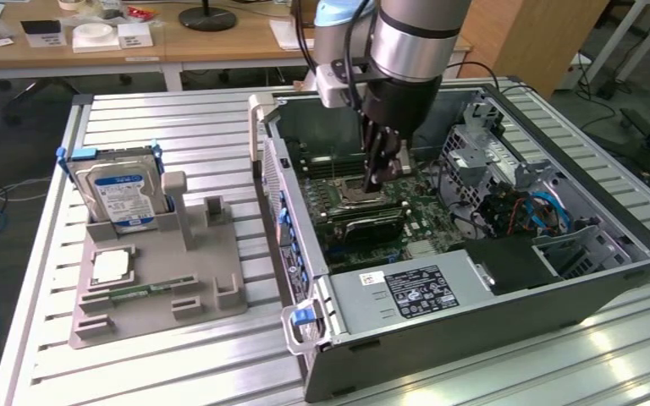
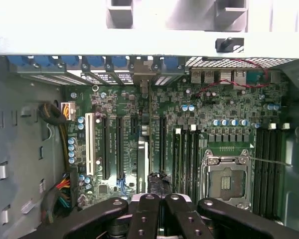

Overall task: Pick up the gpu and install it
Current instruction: 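Press down on the gpu until it lock into place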

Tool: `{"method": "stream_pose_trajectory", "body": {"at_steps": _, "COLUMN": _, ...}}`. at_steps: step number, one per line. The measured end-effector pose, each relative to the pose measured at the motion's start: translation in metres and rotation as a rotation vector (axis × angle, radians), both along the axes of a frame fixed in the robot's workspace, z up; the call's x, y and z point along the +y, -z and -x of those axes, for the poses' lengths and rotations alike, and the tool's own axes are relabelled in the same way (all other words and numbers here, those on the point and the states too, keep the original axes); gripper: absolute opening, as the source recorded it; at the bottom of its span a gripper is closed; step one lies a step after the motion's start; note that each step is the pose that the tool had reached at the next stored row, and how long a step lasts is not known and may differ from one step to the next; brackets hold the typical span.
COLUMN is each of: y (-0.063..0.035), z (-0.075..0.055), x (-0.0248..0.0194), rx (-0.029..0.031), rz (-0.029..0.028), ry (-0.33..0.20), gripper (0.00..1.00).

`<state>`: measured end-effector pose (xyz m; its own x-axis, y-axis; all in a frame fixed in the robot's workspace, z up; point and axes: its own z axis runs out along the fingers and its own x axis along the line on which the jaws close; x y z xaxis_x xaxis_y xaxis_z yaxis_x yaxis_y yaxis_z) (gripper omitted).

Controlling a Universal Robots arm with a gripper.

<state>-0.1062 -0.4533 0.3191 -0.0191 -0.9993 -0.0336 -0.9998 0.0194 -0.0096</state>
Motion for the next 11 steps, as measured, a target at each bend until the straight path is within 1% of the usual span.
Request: {"method": "stream_pose_trajectory", "body": {"at_steps": 11, "y": -0.001, "z": 0.0, "x": 0.0, "rx": 0.0, "rz": -0.0001, "ry": 0.0, "gripper": 0.11}}
